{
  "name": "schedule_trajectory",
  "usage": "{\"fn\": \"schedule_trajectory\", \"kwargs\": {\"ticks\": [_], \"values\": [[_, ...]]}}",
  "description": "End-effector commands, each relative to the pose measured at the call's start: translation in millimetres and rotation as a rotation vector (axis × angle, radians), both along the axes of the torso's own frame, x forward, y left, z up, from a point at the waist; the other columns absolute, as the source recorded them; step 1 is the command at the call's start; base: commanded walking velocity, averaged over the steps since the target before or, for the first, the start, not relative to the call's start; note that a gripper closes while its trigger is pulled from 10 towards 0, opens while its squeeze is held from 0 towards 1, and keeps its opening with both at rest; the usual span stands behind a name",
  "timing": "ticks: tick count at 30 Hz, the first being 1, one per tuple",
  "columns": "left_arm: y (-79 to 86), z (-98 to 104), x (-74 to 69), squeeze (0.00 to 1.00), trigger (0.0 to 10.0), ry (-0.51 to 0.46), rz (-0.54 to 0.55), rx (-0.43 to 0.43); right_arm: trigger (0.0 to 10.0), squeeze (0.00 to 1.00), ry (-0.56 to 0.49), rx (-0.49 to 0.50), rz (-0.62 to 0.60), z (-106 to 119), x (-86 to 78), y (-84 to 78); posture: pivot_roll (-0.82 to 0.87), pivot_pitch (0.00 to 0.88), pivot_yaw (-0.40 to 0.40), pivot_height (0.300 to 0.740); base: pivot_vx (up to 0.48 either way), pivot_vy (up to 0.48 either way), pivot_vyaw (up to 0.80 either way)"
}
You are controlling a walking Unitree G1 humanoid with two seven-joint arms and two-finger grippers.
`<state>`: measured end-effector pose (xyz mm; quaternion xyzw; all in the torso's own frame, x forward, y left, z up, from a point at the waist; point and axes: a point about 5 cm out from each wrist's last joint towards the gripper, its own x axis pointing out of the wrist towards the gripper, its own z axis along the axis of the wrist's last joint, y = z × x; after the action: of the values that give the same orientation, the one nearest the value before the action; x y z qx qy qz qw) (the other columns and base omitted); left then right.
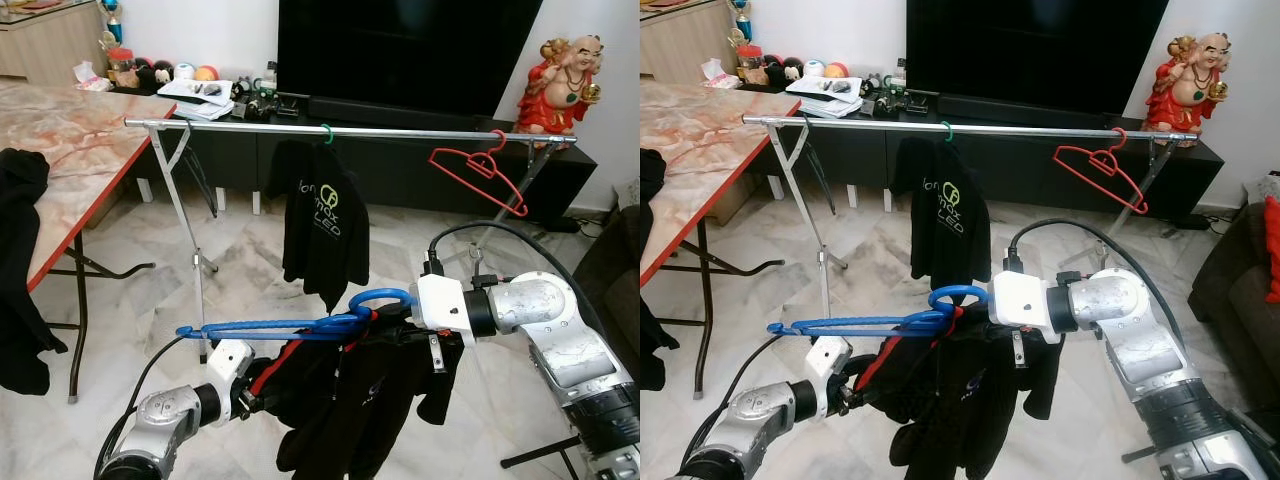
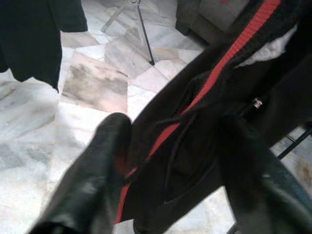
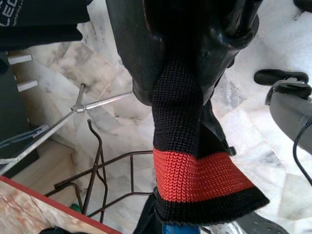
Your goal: Hang hanger
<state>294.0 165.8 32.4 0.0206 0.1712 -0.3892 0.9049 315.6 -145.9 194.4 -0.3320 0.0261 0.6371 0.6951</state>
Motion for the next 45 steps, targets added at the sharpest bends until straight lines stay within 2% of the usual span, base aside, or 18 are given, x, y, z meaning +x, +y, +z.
{"fn": "schedule_trajectory", "kwargs": {"ticks": [1,12,32,39,43,45], "values": [[-2.6,0,-0.6,0.0,0.0,0.009,-0.016,-0.01,0.0,0.0,-0.058,0.012,-0.007,14,4.0,-2.5,0.01,0.0,-0.115,0.74,0.0,0.0,0.0],[-18.9,-2,-1.9,0.0,0.0,0.044,-0.085,-0.041,0.0,0.0,-0.071,0.021,-0.025,17,7.5,-3.7,0.01,0.0,-0.116,0.74,0.0,0.0,0.0],[-14.4,-5,-4.6,0.0,0.0,0.064,-0.052,-0.062,0.0,0.0,-0.071,0.028,-0.054,14,12.7,-5.6,0.02,0.0,-0.112,0.74,0.0,0.0,0.0],[-0.9,-9,-3.3,0.0,0.0,0.053,0.058,0.002,0.0,0.0,-0.052,-0.005,-0.106,4,13.9,-18.0,0.02,0.0,-0.108,0.74,0.0,0.0,0.0],[5.8,-11,-3.9,0.0,0.0,0.042,0.121,0.036,0.0,0.0,-0.045,-0.089,-0.137,-9,12.3,-30.9,0.01,0.0,-0.103,0.74,0.0,0.0,0.0],[7.4,-12,-4.1,0.0,0.0,0.041,0.136,0.044,0.0,0.0,-0.039,-0.1,-0.142,-12,11.7,-34.3,0.01,0.0,-0.102,0.74,0.0,0.0,0.0]]}}
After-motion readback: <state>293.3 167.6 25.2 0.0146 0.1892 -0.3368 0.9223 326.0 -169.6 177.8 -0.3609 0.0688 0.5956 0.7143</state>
